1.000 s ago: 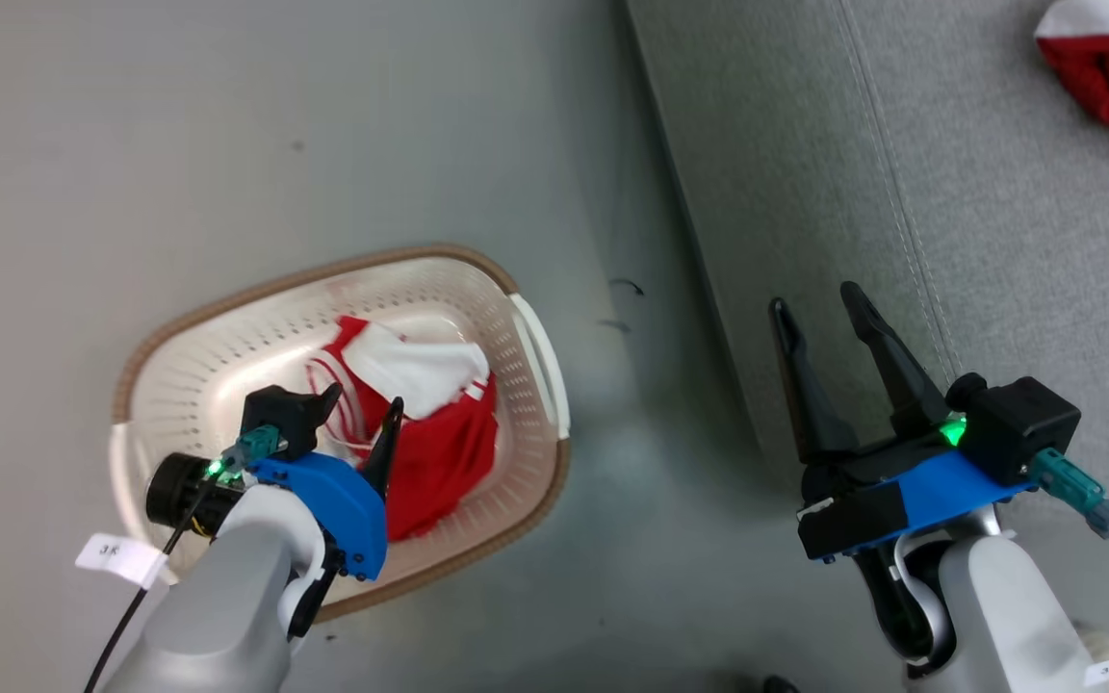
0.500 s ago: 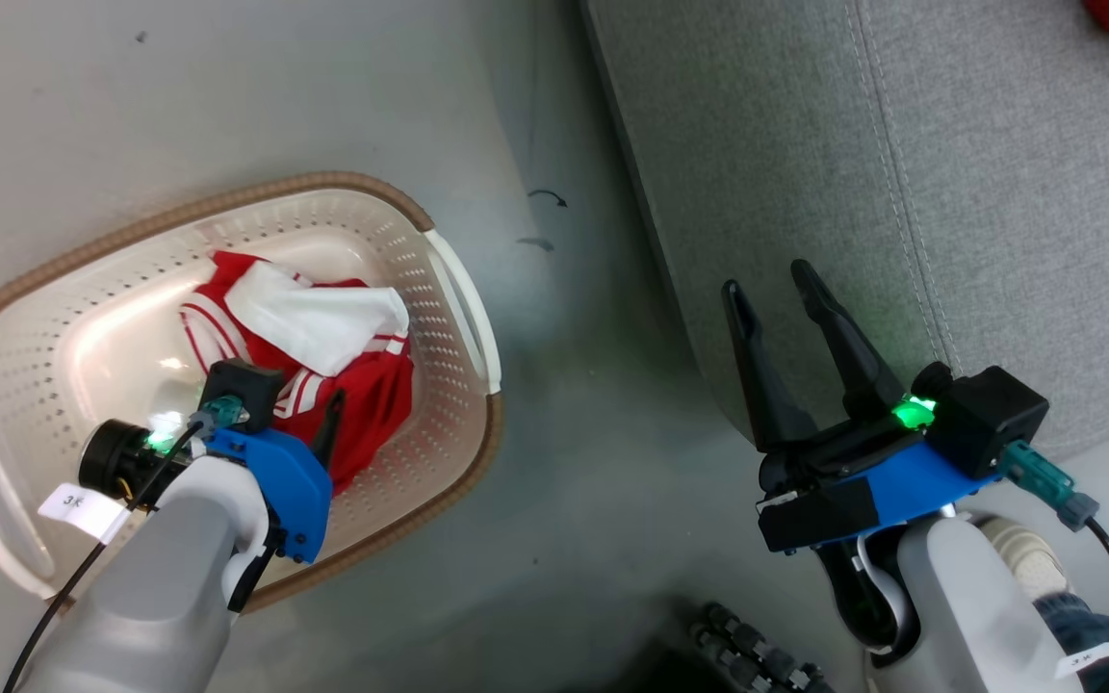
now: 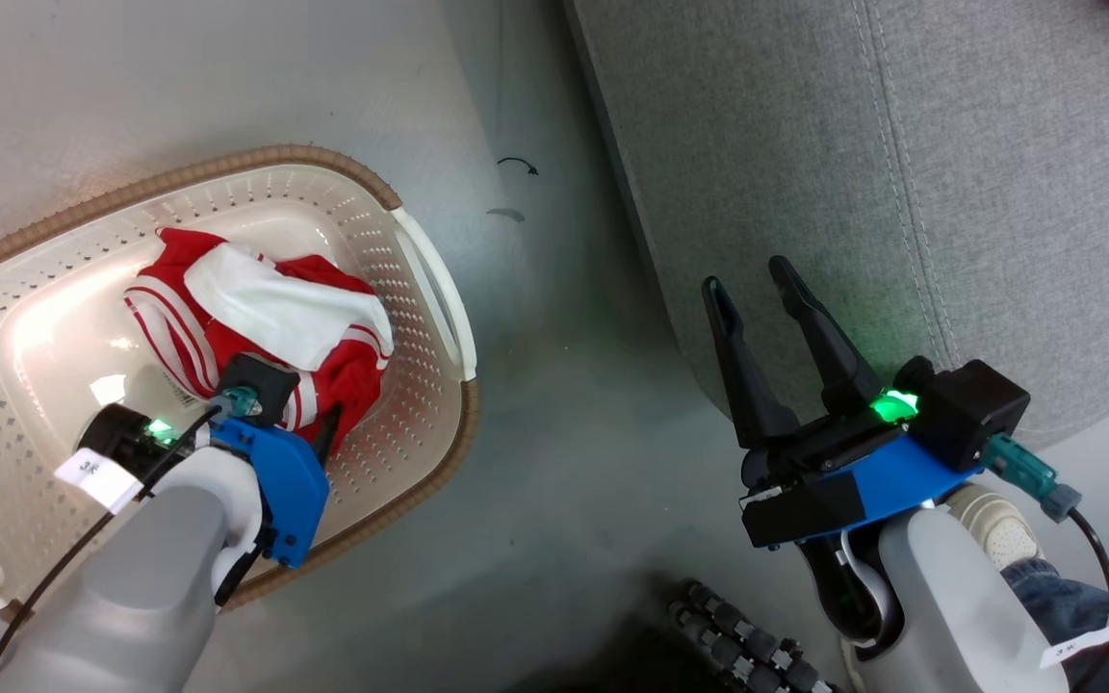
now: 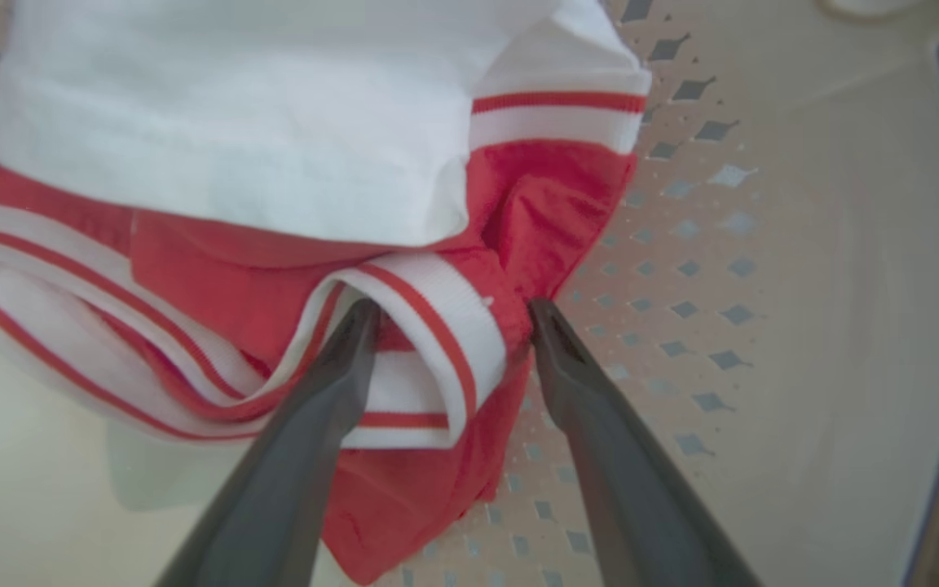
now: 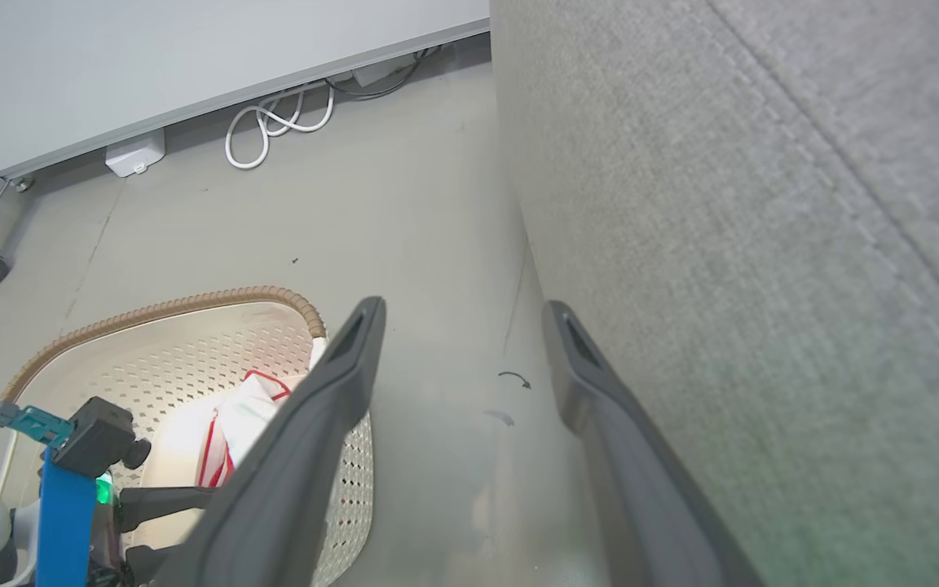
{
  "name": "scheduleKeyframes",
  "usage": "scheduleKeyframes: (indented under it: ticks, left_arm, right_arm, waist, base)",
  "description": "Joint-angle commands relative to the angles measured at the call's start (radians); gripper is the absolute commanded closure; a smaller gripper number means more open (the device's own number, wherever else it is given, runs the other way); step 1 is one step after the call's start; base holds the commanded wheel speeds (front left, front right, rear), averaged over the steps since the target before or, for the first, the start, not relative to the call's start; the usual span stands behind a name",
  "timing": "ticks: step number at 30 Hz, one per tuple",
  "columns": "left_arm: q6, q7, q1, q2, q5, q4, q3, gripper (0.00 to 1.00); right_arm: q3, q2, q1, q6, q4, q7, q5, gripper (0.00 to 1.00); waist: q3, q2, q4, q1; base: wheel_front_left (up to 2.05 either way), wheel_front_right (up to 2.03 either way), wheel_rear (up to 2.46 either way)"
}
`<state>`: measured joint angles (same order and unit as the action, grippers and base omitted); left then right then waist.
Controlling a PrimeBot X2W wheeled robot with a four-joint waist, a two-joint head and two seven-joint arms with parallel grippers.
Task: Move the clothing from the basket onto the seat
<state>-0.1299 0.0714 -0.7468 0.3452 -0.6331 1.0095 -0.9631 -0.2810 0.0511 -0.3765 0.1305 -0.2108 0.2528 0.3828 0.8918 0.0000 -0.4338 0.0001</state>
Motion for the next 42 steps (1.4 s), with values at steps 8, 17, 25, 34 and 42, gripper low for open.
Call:
scheduleKeyframes:
  ticks: [8, 17, 25, 34, 42]
  left_arm:
    - [-0.001, -0.021, -0.058, 0.004, -0.021, 0.046, -0.044, 0.71]
    - [-0.001, -0.011, -0.08, -0.015, -0.059, 0.072, -0.069, 1.0]
    - [-0.001, 0.012, -0.074, -0.031, -0.104, 0.078, -0.087, 1.0]
    - [-0.001, 0.072, -0.028, -0.098, -0.165, 0.066, -0.111, 1.0]
    - [-0.001, 0.14, 0.015, -0.147, -0.213, 0.032, -0.141, 1.0]
  right_arm:
    - [0.006, -0.001, -0.011, 0.0, -0.004, 0.012, 0.007, 0.0]
    - [0.001, -0.001, -0.023, 0.0, -0.009, 0.014, 0.005, 0.0]
    - [0.006, -0.001, -0.037, 0.0, -0.026, 0.013, -0.009, 0.0]
    - [0.041, -0.001, -0.027, 0.0, -0.056, -0.001, -0.056, 0.0]
    - [0.094, 0.0, 0.024, 0.0, -0.074, -0.05, -0.113, 0.0]
  waist:
    - [0.013, 0.0, 0.01, -0.0001]
    - [0.011, 0.0, 0.013, -0.0001]
    - [-0.037, 0.0, 0.036, -0.0001]
    - [-0.196, 0.0, 0.124, -0.0001]
    - [-0.365, 0.0, 0.208, -0.0001]
  base:
    - [0.0, 0.0, 0.0]
    - [0.0, 0.0, 0.0]
    - [0.0, 0.0, 0.0]
    - [0.0, 0.0, 0.0]
    - [0.0, 0.0, 0.0]
